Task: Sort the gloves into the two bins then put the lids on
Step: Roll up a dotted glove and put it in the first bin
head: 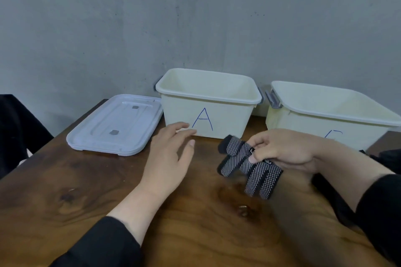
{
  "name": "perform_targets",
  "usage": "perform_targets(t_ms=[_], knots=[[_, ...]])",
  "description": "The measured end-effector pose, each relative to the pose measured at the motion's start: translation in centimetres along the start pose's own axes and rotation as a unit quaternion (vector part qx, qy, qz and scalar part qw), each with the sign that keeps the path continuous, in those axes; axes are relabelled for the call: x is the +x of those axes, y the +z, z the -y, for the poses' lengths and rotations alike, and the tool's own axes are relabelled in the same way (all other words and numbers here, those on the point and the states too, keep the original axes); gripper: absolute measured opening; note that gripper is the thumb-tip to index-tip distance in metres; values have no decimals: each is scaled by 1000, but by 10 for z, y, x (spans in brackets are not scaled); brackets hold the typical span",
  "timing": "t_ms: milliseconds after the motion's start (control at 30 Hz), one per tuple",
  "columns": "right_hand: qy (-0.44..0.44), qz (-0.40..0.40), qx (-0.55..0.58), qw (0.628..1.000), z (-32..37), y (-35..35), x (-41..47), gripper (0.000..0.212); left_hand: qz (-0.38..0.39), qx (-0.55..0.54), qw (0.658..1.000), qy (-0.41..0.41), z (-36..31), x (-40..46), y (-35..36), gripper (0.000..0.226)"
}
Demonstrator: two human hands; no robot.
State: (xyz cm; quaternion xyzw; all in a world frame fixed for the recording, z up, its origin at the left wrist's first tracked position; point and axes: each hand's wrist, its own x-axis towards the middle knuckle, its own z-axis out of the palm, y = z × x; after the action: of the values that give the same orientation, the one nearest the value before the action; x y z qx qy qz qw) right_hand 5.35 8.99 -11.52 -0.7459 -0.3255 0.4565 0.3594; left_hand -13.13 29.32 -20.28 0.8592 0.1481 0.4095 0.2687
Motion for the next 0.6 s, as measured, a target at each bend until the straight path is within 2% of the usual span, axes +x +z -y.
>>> perform_targets(t_ms=[67, 233, 333, 433, 600], knots=[[-29, -26, 65, 997, 20, -6, -2, 17, -23, 5, 999, -27, 11, 6, -5, 33], [-100, -91, 132, 982, 85, -24, -2, 37, -42, 11, 996, -83, 32, 23, -13, 40], [-120, -154, 158, 968, 129, -30, 5, 17, -39, 18, 993, -105, 40, 32, -14, 49], [-116, -196, 151, 962, 155, -38, 28, 18, -36, 8, 992, -124, 44, 40, -14, 56], [-75, -227, 160, 958, 172, -38, 80, 4, 0, -10, 993, -120, 51, 47, -11, 61]])
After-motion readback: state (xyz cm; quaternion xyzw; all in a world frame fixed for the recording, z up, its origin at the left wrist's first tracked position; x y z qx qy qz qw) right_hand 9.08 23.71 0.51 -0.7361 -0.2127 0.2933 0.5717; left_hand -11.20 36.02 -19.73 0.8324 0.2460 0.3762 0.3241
